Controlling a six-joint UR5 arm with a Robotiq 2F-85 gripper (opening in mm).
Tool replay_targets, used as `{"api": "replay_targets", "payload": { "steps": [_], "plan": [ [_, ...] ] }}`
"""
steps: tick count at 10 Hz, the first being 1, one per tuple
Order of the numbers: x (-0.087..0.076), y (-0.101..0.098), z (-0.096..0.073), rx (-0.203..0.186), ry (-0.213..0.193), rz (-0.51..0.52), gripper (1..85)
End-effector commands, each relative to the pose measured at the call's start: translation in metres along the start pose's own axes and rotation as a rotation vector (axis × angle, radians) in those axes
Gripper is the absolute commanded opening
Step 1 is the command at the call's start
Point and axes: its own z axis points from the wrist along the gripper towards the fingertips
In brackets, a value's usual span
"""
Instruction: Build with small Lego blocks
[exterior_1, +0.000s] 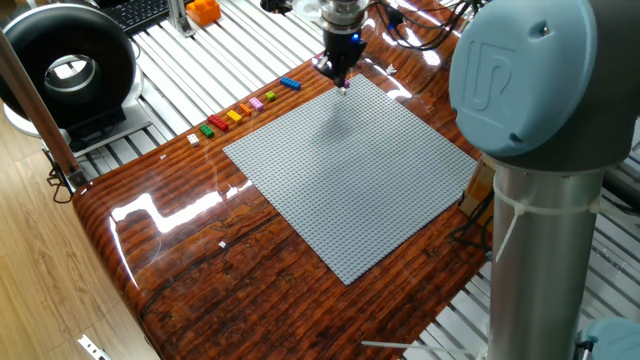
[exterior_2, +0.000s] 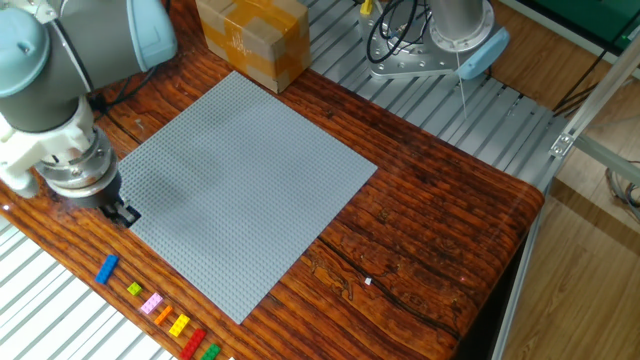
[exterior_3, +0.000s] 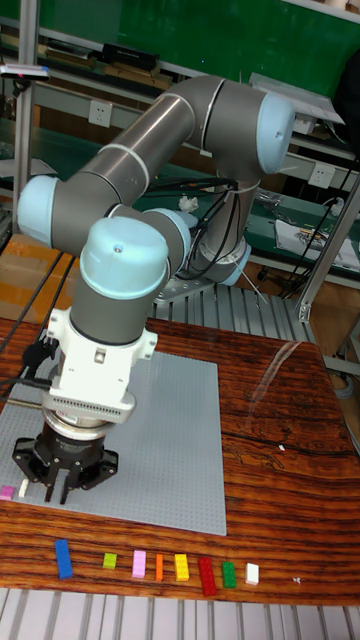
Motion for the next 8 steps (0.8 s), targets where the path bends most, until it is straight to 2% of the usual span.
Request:
{"api": "replay_targets", "payload": {
  "steps": [1,3,5,7,8],
  "plan": [
    [-0.013,0.008,0.01,-0.02,-0.017,-0.073,49.7],
    [-0.019,0.002,0.013,0.015,-0.016,-0.084,50.0],
    [-0.038,0.007,0.022,0.004,-0.071,-0.093,49.0],
    [-0.044,0.006,0.019,0.026,-0.063,-0.076,45.7],
    [-0.046,0.009,0.021,0.022,-0.07,-0.072,44.3]
  ]
}}
